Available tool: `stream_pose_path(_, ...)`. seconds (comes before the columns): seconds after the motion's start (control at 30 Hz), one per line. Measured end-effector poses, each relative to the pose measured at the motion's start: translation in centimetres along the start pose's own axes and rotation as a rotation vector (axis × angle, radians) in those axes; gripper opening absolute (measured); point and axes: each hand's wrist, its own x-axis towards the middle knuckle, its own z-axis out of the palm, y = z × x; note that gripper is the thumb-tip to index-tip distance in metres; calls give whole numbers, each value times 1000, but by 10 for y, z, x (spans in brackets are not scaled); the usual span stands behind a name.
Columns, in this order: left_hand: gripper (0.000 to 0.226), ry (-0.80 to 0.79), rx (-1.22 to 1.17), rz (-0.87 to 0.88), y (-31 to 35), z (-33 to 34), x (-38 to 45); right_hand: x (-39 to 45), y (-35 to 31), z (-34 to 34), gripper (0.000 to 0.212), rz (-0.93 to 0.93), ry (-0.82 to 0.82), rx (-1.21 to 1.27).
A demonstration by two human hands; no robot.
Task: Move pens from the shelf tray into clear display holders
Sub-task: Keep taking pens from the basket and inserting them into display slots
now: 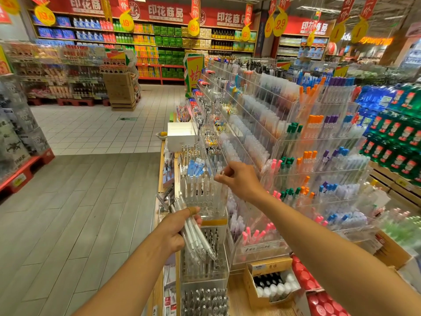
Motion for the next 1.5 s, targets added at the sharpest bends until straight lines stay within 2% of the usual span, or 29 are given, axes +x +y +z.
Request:
stream_pose_path(0.17, 9, -14, 9, 26, 1, 1, 0, -2, 3, 11, 30, -37, -99, -215)
stream_pose_path(0.33, 14, -30, 20, 45, 1, 1, 0, 3, 4, 15, 35, -40, -93, -351)
stream_pose_path(0.43, 16, -31, 23, 55, 1, 2, 0, -3, -3, 15, 30, -50, -37, -370)
stream_pose_path(0.5, 16, -36, 33, 60, 0, 2, 1, -11, -13, 17, 22, -126, 10, -319)
stream_pose_path(0.53, 17, -44, 44, 65, 0, 3, 1, -16, -19, 18, 16, -137, -34, -251)
stream_pose_path(0.6, 15, -64, 68, 82, 0, 4, 0, -24, -31, 24, 13, -36, -252, -71)
stream_pose_path(0.67, 16, -78, 103, 110, -2, 6, -2, -30, -37, 30, 22, 108, -424, 42)
stream_pose_path(0.77, 33, -116, 144, 157, -4, 8, -9, -35, -37, 33, 34, 212, -439, 117)
stream_pose_path(1.0, 42, -150, 139, 167, -8, 8, -20, -35, -39, 26, 24, 343, -547, 293)
stream_pose_path(1.13, 41, -188, 74, 118, -6, 8, -25, -38, -39, 20, 23, 365, -494, 424)
stream_pose_path(1.23, 37, -140, 30, 83, -5, 7, -25, -36, -36, 12, 25, 344, -432, 429)
stream_pose_path(1.37, 31, -92, 2, 44, -6, 2, -23, -27, -30, -2, 26, 331, -336, 573)
stream_pose_path(1.5, 25, -89, -44, -12, -6, -4, -21, -18, -27, -13, 17, 247, -223, 682)
